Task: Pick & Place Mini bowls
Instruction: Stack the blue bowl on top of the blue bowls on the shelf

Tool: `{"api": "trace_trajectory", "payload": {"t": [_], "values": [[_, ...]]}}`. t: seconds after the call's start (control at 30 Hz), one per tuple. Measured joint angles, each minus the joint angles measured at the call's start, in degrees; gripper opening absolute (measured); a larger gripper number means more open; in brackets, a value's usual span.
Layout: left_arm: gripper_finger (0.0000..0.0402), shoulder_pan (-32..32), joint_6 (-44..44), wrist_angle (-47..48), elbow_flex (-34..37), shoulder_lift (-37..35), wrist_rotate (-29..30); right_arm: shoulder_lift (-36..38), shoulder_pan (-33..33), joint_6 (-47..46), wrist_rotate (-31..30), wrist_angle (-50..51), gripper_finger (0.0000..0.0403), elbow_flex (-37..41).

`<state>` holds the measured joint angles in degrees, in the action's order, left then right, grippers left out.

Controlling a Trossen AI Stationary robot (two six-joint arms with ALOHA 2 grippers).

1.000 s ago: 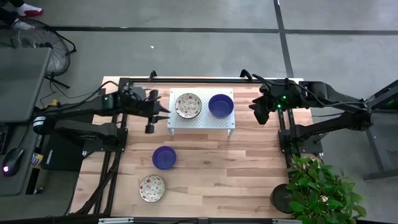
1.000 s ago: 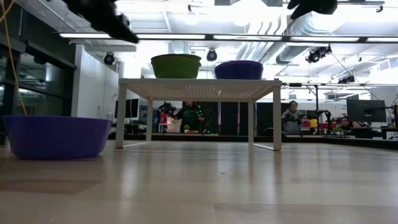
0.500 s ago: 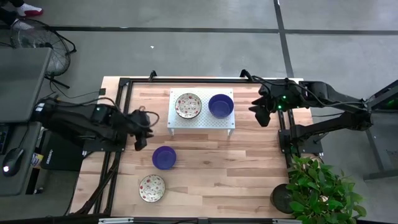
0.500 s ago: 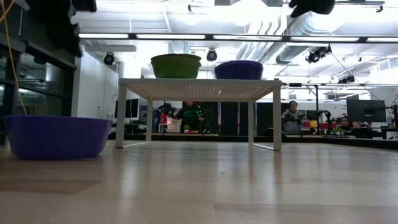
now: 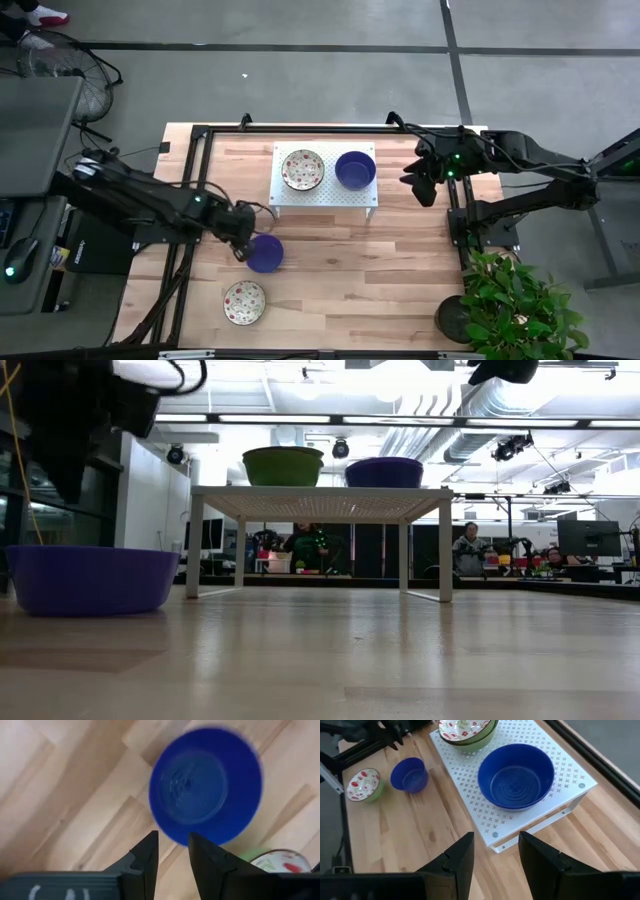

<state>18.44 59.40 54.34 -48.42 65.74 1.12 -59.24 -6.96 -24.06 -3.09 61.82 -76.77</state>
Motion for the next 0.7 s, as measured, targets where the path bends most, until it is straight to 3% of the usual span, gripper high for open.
{"api": "trace_trajectory", "payload": {"t": [0.27,0.7], "values": [[0.0104,0.0,2.5,-1.0,0.0,8.3,-3.3,0.0,0.0,0.6,2.0,0.0,0.0142,0.0],[0.0104,-0.1,4.8,-5.6,0.0,14.0,-3.6,0.0,0.0,1.6,3.6,0.4,0.0142,0.0]]}}
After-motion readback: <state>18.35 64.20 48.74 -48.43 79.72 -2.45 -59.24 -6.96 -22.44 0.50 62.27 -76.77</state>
